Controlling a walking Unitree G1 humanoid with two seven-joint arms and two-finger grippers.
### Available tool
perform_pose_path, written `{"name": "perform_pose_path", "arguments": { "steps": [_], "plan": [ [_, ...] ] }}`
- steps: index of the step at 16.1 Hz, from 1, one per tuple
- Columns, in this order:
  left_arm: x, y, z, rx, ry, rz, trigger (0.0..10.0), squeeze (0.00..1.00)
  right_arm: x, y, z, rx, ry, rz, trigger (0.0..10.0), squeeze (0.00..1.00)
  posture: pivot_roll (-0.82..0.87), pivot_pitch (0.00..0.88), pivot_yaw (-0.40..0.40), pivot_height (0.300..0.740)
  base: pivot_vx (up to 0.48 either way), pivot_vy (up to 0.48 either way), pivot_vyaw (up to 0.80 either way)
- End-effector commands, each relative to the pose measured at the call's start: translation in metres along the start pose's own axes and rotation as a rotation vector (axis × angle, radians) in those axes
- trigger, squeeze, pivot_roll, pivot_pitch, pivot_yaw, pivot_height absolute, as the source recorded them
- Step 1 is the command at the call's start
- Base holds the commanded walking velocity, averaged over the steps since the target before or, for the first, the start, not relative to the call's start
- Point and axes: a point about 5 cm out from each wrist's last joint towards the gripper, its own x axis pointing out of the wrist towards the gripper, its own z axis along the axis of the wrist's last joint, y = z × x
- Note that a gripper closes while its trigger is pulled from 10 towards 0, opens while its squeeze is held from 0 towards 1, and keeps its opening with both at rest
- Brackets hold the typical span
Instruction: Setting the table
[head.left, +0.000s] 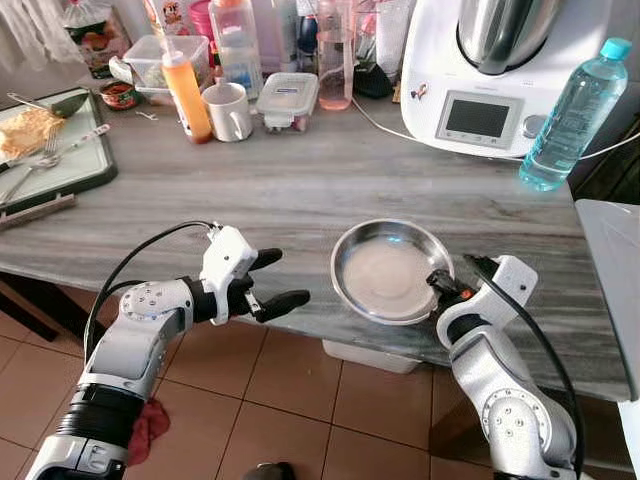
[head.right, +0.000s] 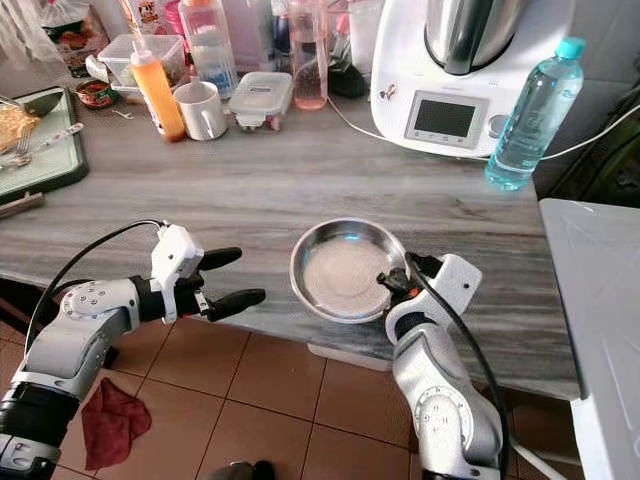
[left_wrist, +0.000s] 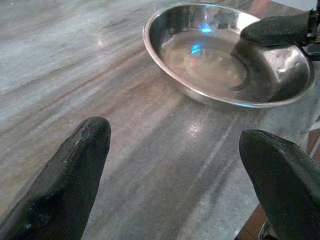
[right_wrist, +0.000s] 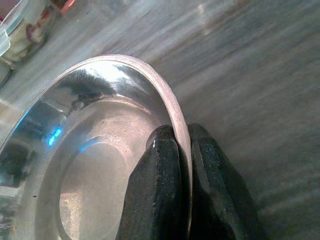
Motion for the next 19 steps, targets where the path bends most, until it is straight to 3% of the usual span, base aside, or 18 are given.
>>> {"name": "perform_pose_path", "arguments": {
  "steps": [1, 4, 9, 10, 15, 16, 17, 19],
  "plan": [
    [-0.002, 0.0, 0.0, 0.008, 0.017, -0.006, 10.0, 0.0, 0.002, -0.012, -0.026, 0.013, 0.114, -0.093, 10.0, 0.0, 0.11, 0.15, 0.056, 0.714, 0.0, 0.0, 0.0],
    [0.001, -0.002, 0.0, 0.009, 0.018, -0.021, 10.0, 0.0, 0.007, 0.005, -0.029, 0.013, 0.124, -0.039, 10.0, 0.0, 0.1, 0.153, 0.061, 0.714, 0.0, 0.0, 0.0],
    [-0.001, -0.003, -0.001, 0.006, 0.02, -0.022, 10.0, 0.0, 0.01, 0.005, -0.028, 0.007, 0.115, -0.042, 10.0, 0.01, 0.11, 0.154, 0.06, 0.714, 0.0, 0.0, 0.0],
    [-0.001, -0.003, 0.0, 0.009, 0.019, -0.02, 10.0, 0.0, 0.009, 0.004, -0.032, 0.0, 0.132, -0.04, 10.0, 0.27, 0.12, 0.157, 0.059, 0.714, 0.0, 0.0, 0.0],
    [0.0, 0.001, 0.002, 0.017, 0.016, -0.013, 10.0, 0.0, 0.008, 0.005, -0.038, 0.005, 0.159, -0.029, 10.0, 0.24, 0.11, 0.156, 0.061, 0.714, 0.0, 0.0, 0.0],
    [0.002, 0.0, 0.003, 0.019, 0.013, -0.017, 10.0, 0.0, 0.009, 0.005, -0.039, 0.007, 0.161, -0.032, 10.0, 0.28, 0.11, 0.154, 0.062, 0.714, 0.0, 0.0, 0.0],
    [0.003, 0.0, 0.004, 0.019, 0.01, -0.019, 10.0, 0.0, 0.008, 0.005, -0.039, 0.007, 0.16, -0.033, 10.0, 0.64, 0.11, 0.153, 0.063, 0.714, 0.0, 0.0, 0.0],
    [0.004, 0.0, 0.003, 0.019, 0.01, -0.021, 10.0, 0.0, 0.008, 0.004, -0.038, 0.013, 0.152, -0.037, 10.0, 1.0, 0.11, 0.153, 0.063, 0.714, 0.0, 0.0, 0.0]
  ]
}}
